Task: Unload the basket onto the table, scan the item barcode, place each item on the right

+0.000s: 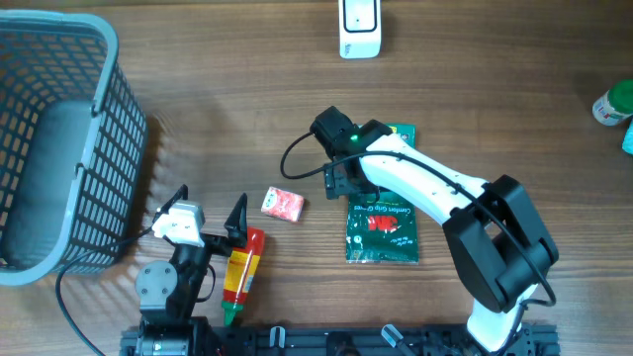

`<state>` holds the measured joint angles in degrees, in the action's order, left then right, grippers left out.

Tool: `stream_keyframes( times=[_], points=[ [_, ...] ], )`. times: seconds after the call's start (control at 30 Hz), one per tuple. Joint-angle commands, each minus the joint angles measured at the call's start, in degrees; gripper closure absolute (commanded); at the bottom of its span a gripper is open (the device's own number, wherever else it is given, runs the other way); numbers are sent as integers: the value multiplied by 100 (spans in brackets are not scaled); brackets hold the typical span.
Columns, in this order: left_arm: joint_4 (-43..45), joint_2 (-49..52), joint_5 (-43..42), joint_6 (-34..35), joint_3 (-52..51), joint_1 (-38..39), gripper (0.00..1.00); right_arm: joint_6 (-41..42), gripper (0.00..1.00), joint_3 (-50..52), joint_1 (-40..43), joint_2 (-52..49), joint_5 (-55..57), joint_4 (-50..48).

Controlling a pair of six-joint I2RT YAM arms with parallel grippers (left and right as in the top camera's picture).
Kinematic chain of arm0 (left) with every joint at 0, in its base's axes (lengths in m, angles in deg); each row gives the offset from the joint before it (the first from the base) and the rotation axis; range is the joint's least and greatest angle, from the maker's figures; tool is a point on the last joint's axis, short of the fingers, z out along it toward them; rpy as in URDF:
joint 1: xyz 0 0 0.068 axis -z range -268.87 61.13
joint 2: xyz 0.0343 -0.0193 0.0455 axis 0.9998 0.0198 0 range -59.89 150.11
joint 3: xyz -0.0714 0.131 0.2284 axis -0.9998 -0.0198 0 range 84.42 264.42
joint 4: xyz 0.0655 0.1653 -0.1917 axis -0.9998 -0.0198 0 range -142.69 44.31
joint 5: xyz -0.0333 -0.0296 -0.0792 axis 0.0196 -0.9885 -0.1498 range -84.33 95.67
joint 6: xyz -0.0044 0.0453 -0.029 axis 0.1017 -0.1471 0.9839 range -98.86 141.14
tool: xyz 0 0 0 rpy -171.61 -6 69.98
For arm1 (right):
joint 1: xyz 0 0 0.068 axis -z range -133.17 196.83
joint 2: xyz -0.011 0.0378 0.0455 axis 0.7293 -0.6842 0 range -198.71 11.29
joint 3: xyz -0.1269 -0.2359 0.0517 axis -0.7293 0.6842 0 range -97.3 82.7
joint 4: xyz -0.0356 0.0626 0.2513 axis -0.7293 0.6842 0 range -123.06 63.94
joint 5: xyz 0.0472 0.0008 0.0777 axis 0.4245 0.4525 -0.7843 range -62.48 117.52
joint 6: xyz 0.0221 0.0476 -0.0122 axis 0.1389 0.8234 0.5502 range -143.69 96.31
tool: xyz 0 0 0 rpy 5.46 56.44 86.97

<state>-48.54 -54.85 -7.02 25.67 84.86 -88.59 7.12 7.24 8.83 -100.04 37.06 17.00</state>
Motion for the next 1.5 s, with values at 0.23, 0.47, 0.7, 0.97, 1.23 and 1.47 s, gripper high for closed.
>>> stream_keyframes(
  times=[0.23,0.47,0.7,0.97,1.23,1.47],
  points=[
    [-44,-13,57,-114,-11,22,0,66,87,-216,116,-52,138,-146],
    [-42,-13,57,-114,-11,22,0,74,86,-328,501,-66,400,-238],
    [-42,-13,57,-114,-11,22,0,-68,95,-79,831,-87,162,-608],
    [-42,-13,57,-114,-11,22,0,-229,95,-52,817,-98,-450,-669],
    [-42,-13,57,-114,-11,22,0,-238,96,-52,813,-98,-682,-586],
    [-44,-13,57,-114,-11,22,0,-254,95,-52,804,-101,-94,-527]
  ],
)
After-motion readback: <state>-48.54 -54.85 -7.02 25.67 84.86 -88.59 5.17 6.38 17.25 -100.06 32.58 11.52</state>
